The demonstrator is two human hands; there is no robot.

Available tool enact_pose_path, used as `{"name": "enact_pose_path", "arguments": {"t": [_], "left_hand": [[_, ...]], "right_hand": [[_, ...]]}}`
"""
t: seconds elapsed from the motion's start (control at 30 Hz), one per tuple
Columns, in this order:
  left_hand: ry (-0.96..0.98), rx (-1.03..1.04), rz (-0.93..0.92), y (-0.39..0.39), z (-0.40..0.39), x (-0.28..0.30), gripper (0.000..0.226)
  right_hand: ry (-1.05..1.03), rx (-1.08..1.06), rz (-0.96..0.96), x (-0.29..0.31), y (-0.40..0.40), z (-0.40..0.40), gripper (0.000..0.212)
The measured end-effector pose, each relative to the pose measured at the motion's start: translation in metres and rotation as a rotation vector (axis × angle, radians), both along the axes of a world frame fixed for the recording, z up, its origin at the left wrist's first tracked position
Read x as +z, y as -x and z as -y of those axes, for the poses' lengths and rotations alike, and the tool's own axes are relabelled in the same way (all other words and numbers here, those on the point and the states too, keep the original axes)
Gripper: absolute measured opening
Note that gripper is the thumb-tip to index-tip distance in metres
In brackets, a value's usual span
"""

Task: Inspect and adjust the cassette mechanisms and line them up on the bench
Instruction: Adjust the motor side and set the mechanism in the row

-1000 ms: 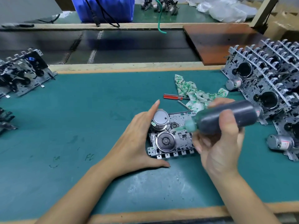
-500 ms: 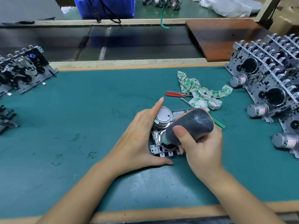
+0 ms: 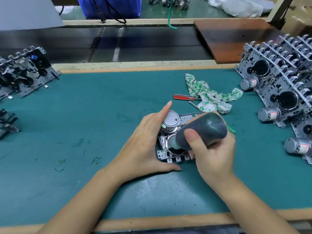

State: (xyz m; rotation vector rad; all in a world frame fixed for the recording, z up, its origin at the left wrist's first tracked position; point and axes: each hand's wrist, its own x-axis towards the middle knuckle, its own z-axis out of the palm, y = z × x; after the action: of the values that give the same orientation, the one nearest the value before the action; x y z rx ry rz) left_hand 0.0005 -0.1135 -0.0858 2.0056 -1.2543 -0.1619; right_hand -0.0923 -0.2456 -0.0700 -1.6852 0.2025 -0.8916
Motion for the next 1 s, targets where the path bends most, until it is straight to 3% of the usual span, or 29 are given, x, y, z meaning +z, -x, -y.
{"name": "enact_pose_path", "arguments": {"t": [0.07,0.2,0.47,0.6,0.7,0.8,0.9,1.0], "left_hand": [[-0.001,-0.002,-0.002,-0.001,0.000,0.000,0.124],[0.000,-0.004,-0.030,-0.002,0.000,-0.002,0.124],[-0.032,0.022,-0.200,-0.002,-0.003,-0.001,0.120],[0.106,0.183,-0.338,0.001,0.008,0.008,0.078],[0.146,0.392,-0.199,0.004,0.029,0.014,0.041],[0.119,0.508,-0.209,0.006,0.047,0.020,0.019],[0.279,0.597,-0.545,0.003,0.063,0.027,0.008],[0.628,0.498,-1.265,0.004,0.072,0.037,0.028]], "right_hand": [[-0.085,-0.028,0.073,0.003,0.001,0.002,0.028],[-0.414,-0.127,0.212,0.017,0.000,0.009,0.007],[-0.884,-0.177,0.223,0.030,-0.001,0.041,0.038],[-0.938,-0.145,0.217,0.033,-0.002,0.040,0.037],[-0.935,-0.068,0.215,0.033,-0.002,0.041,0.027],[-1.005,0.057,0.267,0.034,0.000,0.046,0.026],[-1.044,0.075,0.341,0.038,0.004,0.055,0.025],[-1.103,0.051,0.359,0.040,0.005,0.060,0.024]]}}
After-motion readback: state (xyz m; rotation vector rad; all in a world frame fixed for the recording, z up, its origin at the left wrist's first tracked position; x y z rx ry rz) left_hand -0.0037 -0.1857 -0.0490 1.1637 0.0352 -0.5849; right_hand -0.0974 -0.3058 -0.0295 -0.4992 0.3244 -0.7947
